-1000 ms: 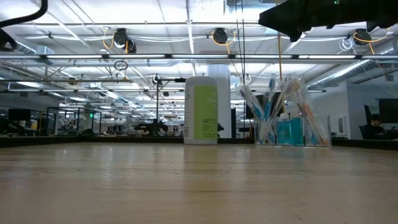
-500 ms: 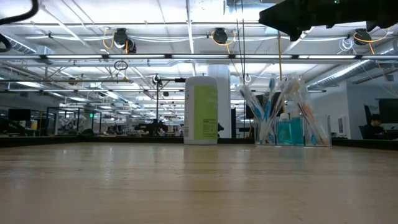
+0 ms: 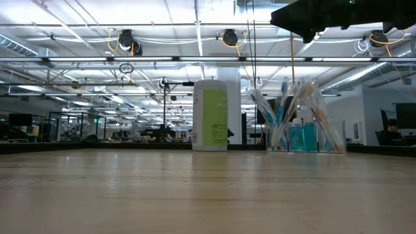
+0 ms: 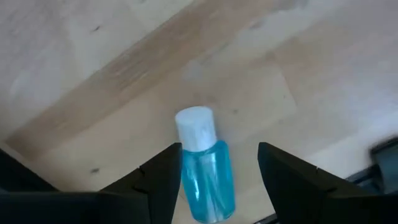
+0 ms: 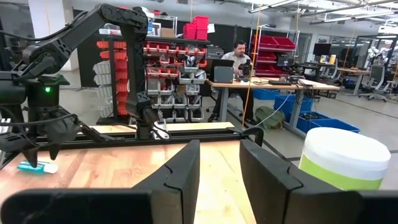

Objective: Pick & Place toothbrushing station
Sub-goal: Put the blue mouthwash into the transparent organizer

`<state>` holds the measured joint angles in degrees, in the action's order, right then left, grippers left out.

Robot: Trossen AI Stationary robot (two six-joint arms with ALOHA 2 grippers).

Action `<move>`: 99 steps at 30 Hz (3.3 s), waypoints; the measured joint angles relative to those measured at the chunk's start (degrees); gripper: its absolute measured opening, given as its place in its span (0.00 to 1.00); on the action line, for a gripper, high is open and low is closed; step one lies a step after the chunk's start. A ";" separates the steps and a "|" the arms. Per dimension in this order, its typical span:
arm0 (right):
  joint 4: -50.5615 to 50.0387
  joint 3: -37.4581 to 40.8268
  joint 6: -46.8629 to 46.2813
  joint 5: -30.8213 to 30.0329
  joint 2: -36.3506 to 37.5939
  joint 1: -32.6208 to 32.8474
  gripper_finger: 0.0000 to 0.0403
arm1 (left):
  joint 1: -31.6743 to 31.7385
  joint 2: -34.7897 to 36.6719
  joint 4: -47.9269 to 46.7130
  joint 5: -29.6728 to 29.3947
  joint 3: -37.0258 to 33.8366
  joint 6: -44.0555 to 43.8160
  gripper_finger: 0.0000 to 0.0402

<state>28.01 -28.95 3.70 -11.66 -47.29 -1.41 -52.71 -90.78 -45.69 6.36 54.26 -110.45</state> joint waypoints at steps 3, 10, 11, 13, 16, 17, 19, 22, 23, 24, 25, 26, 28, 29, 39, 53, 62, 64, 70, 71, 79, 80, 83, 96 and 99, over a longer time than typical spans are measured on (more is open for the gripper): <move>-0.02 0.00 0.00 0.00 0.00 0.00 0.26 | -0.34 0.07 1.17 -0.57 -1.33 -0.69 0.54; -0.02 0.00 0.00 0.00 0.00 0.00 0.26 | -0.37 0.07 7.39 -0.49 -5.53 -1.55 0.54; -0.02 0.02 0.00 0.00 0.00 0.00 0.26 | -0.37 0.07 7.94 -0.49 -5.97 -1.59 0.54; -0.02 0.00 0.00 0.00 0.00 0.00 0.26 | -0.37 0.07 8.44 -0.47 -6.68 -1.79 0.54; -0.02 0.02 0.00 0.00 0.00 0.00 0.26 | -0.37 0.07 8.67 -0.43 -7.29 -1.81 0.54; -0.02 0.02 0.00 0.00 0.00 0.00 0.26 | -0.37 0.07 8.75 -0.37 -7.49 -1.80 0.54; -0.02 0.02 -0.02 0.00 0.00 0.00 0.26 | -0.37 0.05 8.76 0.04 -7.72 -1.81 0.54; -0.02 0.02 -0.02 0.00 0.00 0.00 0.26 | -0.37 0.07 8.76 0.32 -8.00 -2.27 0.51; -0.02 0.02 -0.02 0.00 0.00 0.00 0.26 | -0.37 0.06 8.74 0.38 -8.06 -2.57 0.49; -0.02 0.02 -0.02 0.00 0.00 0.00 0.26 | -0.37 0.07 8.72 0.42 -8.08 -2.65 0.46; -0.02 0.02 -0.02 0.00 0.00 0.00 0.26 | -0.37 0.07 8.70 0.45 -8.08 -2.77 0.43; -0.02 0.02 -0.02 0.00 0.00 0.00 0.26 | -0.37 0.06 8.70 0.45 -8.09 -2.94 0.41; -0.02 0.02 -0.02 0.00 0.00 0.00 0.26 | -0.37 0.04 8.63 0.33 -8.11 -4.03 0.36; -0.02 0.02 -0.02 0.00 0.00 0.00 0.26 | -0.37 0.04 8.66 0.22 -8.11 -4.81 0.33; -0.02 0.02 -0.02 0.00 0.00 0.00 0.26 | -0.21 0.04 9.10 -0.22 -8.11 -7.28 0.27; 0.00 0.02 -0.02 0.00 0.00 0.02 0.26 | 8.73 5.81 8.15 -12.50 -5.26 8.96 0.26; 0.00 0.02 -0.02 0.00 0.00 0.02 0.26 | 19.27 12.63 13.06 -39.90 -0.23 45.27 0.26; -0.17 0.02 -0.10 0.00 0.00 0.02 0.26 | 21.90 13.01 19.00 -42.61 -0.06 56.25 0.26; -2.86 0.02 -2.23 0.00 0.00 0.00 0.26 | 30.04 12.61 38.77 -42.41 -0.02 83.84 0.26; -3.11 0.02 -2.59 0.00 0.00 0.02 0.26 | 31.41 12.45 41.25 -42.42 -0.02 87.43 0.26; -6.10 0.04 -4.52 -0.18 0.50 0.00 0.26 | 41.90 7.08 59.45 -27.81 0.00 103.81 0.26; -6.98 0.06 -4.51 -0.35 0.88 0.02 0.26 | 42.92 5.66 61.43 -26.52 0.00 105.99 0.26; -10.90 0.08 -4.55 -0.93 2.95 0.01 0.26 | 45.59 0.29 70.76 -23.26 0.00 112.62 0.26; -24.47 0.03 -6.53 -30.38 8.04 -0.49 0.26 | 57.40 -20.19 90.05 -9.61 11.22 122.89 0.26; -28.52 0.00 -7.91 -30.01 7.86 -1.06 0.26 | 59.03 -23.40 88.50 -8.70 15.81 123.19 0.26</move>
<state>-0.51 -28.95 -4.21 -41.67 -39.43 -2.47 6.32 -114.18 42.81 -2.34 70.06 12.73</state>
